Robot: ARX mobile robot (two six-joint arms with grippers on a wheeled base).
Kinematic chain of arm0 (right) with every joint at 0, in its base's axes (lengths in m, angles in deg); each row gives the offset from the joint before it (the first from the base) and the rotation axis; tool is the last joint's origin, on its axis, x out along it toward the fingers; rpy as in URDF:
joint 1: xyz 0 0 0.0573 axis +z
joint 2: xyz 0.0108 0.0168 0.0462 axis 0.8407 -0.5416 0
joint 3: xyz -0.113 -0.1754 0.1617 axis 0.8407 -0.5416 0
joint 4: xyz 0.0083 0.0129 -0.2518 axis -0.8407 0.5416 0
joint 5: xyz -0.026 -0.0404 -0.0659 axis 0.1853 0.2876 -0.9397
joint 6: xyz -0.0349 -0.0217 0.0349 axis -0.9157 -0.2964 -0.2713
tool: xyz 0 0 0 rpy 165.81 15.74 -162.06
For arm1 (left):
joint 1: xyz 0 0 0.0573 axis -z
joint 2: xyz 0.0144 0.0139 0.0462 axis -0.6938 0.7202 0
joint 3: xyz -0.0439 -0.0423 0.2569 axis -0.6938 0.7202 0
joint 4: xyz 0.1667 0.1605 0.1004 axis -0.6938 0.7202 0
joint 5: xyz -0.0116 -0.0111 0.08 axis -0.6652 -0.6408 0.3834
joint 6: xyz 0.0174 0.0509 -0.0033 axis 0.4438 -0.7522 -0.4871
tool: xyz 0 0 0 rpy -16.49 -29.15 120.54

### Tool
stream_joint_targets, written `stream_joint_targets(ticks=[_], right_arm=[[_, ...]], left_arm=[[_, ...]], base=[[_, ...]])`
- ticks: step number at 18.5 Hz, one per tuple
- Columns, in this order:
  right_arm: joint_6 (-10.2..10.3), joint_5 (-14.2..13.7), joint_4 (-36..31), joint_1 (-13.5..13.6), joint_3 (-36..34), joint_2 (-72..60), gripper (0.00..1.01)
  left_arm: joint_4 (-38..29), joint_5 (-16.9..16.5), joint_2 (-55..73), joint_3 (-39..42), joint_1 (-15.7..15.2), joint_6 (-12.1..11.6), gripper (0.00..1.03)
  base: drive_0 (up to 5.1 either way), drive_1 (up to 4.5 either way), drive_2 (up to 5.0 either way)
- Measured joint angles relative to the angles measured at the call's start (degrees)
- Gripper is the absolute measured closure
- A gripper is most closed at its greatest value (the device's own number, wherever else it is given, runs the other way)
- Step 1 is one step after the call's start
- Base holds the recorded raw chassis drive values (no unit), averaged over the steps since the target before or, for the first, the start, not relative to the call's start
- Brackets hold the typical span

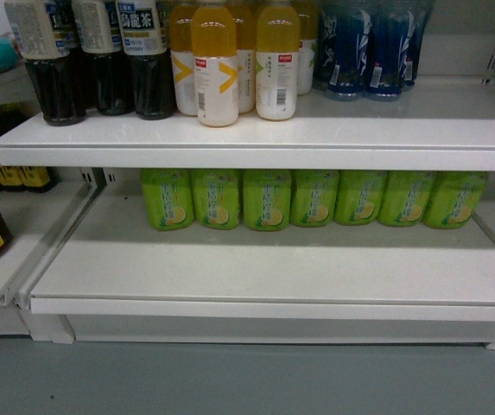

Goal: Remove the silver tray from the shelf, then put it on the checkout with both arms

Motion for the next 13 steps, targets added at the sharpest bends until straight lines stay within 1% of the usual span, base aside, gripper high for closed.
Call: stream_joint_targets(ticks=[13], right_arm=[[0.0, 0.0, 0.0, 0.0, 0.0, 0.0, 0.03]], left_arm=[[0.02, 0.0, 0.0, 0.0, 0.0, 0.0, 0.05]], base=[[0.0, 0.0, 0.0]])
